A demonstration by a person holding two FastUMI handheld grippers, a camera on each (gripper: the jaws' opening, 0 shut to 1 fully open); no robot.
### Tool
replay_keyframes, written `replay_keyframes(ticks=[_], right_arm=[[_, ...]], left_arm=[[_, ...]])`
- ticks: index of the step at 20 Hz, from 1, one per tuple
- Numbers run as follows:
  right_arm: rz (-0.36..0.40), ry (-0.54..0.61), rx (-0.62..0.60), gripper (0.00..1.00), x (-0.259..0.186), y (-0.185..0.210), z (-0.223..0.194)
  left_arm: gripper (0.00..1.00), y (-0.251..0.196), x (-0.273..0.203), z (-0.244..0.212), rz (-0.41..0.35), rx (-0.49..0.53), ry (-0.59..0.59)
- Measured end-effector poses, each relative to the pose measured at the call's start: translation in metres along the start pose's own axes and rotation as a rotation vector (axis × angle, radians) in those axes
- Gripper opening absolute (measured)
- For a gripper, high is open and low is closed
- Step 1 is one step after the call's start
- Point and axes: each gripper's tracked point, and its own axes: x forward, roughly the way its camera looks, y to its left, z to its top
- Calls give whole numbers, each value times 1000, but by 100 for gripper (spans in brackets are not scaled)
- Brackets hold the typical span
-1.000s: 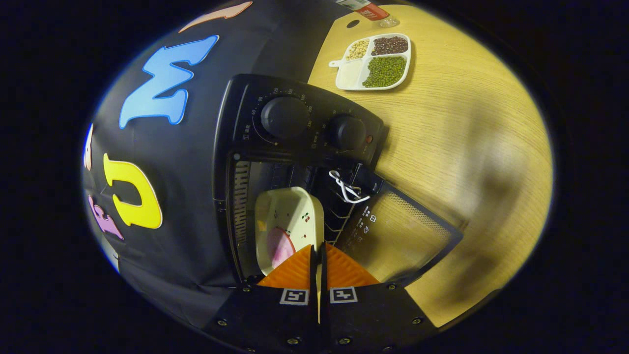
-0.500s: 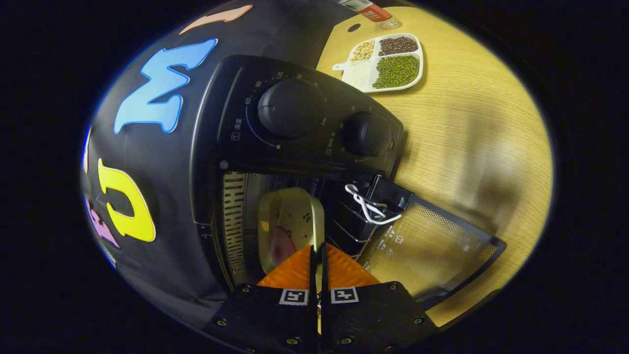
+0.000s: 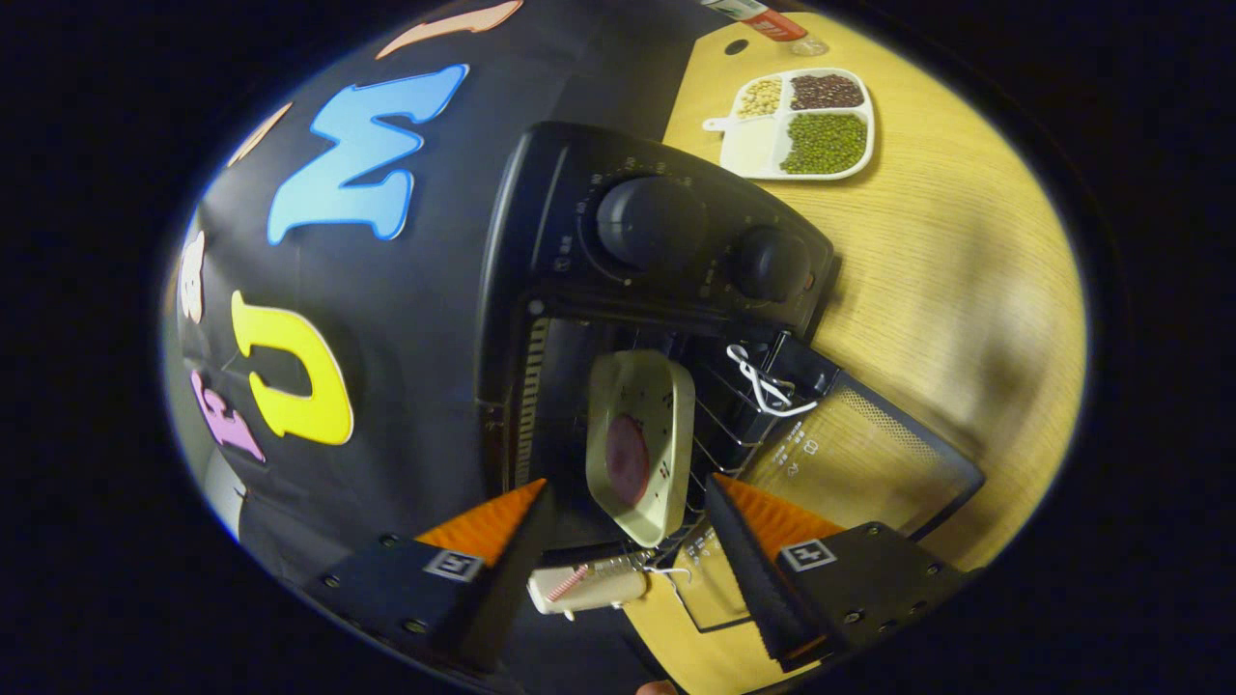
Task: Open the electric oven with the left hand, put the food in, and close the electric oven.
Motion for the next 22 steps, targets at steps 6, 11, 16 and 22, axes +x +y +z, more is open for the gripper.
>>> replay_keyframes(ticks=[6, 11, 16, 22], right_arm=[[72, 13, -428, 97, -73, 10, -1], [97, -100, -726, 97, -139, 18, 29], [64, -217, -974, 97, -195, 7, 64], [-2, -382, -1196, 97, -256, 2, 98]], left_arm=[[99, -53, -6, -10, -88, -22, 12], [96, -100, -10, -35, -172, -53, 74], [100, -148, -17, -81, -264, -91, 196], [100, -194, -20, -145, -359, -57, 354]])
